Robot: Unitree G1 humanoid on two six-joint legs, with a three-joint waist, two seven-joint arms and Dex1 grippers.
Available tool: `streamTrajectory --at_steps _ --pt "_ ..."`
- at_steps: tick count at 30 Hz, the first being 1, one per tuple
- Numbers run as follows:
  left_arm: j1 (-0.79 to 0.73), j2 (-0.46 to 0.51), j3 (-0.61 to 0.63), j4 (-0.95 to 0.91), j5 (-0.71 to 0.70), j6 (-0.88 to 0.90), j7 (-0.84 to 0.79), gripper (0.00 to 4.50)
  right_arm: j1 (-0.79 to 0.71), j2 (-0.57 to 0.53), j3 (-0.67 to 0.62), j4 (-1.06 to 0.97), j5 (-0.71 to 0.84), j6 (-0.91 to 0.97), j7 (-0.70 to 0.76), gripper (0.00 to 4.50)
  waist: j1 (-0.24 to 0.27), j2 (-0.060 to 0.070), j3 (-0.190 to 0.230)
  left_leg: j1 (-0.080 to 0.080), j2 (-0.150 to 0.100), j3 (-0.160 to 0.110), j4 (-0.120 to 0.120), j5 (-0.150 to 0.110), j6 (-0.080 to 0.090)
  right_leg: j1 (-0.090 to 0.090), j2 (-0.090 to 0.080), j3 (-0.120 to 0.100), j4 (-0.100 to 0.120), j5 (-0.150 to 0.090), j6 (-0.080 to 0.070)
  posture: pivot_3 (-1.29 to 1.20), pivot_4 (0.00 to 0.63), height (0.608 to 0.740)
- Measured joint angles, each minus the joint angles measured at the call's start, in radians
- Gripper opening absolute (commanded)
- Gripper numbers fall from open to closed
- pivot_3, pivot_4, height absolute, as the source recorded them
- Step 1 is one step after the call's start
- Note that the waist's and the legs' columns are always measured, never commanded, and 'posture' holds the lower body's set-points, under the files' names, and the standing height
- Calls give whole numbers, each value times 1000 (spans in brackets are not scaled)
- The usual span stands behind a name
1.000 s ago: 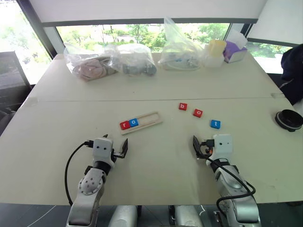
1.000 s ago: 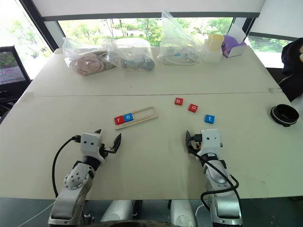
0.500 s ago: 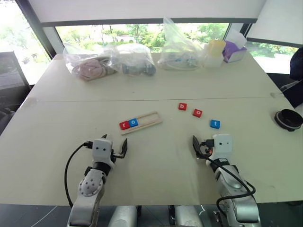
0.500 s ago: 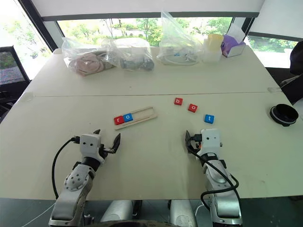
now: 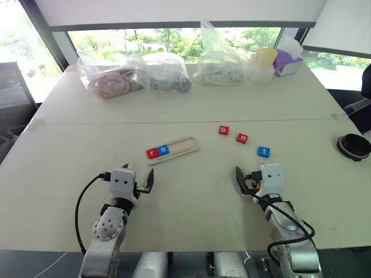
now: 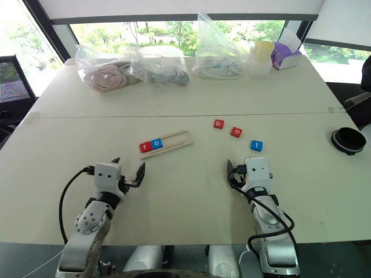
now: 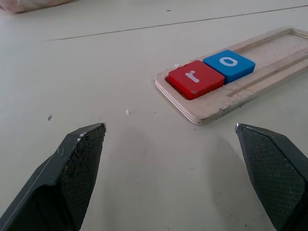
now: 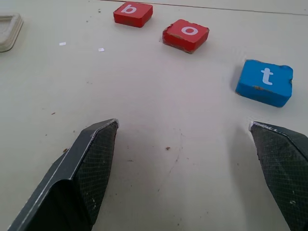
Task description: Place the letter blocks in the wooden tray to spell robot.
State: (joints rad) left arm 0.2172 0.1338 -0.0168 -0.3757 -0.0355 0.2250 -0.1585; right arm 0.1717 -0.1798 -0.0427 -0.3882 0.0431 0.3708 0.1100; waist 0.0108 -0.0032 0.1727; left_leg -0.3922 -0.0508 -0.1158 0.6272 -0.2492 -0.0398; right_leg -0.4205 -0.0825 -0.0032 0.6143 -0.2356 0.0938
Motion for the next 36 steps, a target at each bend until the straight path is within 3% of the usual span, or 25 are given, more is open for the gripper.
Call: streamTrajectory --at_steps 8,12,15,25,36 --pt "-147 206 88 -26 -160 95 -214 4500 -22 -185 3 -2 52 8 214 4417 -1 0 3 0 0 1 1 0 0 0 0 0 0 0 0 0 150 740" --pt "-312 434 160 126 -307 141 -480 4500 -88 -353 -8 -36 195 130 429 4417 -5 1 9 0 -2 2 2 0 1 -1 2 -1 3 1 -1 0 150 740" --pt "-400 537 183 261 -359 138 -655 4500 -152 -462 -30 -66 289 197 556 4417 -7 1 9 0 -2 3 1 0 1 0 1 -1 2 1 -1 0 150 740" --pt "-691 629 29 758 -299 -9 -1084 4500 -293 -710 -46 -121 453 320 815 4417 2 -6 16 -3 -2 4 2 -1 3 -1 0 -1 0 3 -3 0 150 740" --pt "-912 520 -81 1142 -152 -264 -1220 4500 -327 -752 -41 -196 493 357 845 4417 -1 -9 17 -5 -3 4 3 -1 3 -4 0 -1 0 8 4 0 150 740"
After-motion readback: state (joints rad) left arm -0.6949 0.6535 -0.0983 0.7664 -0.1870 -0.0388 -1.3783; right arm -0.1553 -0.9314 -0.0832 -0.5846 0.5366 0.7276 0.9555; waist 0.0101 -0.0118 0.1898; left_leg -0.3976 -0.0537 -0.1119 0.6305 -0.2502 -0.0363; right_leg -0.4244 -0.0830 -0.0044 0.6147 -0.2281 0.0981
